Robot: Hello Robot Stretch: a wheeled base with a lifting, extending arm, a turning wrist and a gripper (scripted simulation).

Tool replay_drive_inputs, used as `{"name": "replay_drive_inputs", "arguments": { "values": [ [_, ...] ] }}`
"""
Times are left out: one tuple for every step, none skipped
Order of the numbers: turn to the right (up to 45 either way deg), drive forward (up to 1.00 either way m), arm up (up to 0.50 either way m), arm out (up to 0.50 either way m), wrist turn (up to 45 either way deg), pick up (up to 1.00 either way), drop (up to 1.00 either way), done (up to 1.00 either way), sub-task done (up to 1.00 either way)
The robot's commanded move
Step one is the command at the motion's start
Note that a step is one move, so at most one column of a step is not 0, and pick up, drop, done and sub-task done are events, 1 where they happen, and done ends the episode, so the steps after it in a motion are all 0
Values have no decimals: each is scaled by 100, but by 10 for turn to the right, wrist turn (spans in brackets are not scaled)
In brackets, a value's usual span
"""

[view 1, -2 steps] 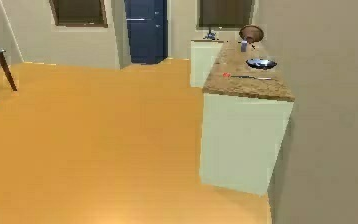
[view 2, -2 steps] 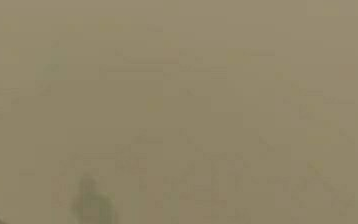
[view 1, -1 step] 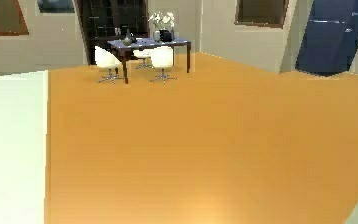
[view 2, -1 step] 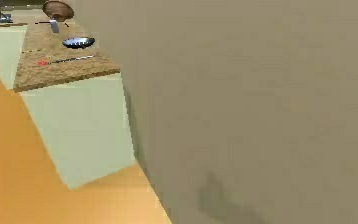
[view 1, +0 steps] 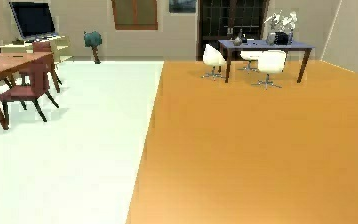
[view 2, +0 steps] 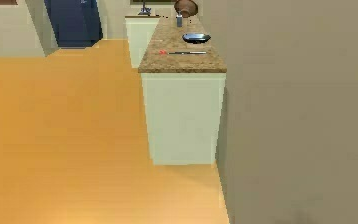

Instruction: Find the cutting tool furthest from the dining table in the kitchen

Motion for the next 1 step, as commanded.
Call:
{"name": "replay_drive_inputs", "arguments": {
  "values": [
    [0, 5, 0, 0, 0, 0, 0, 0, 0]
  ]
}}
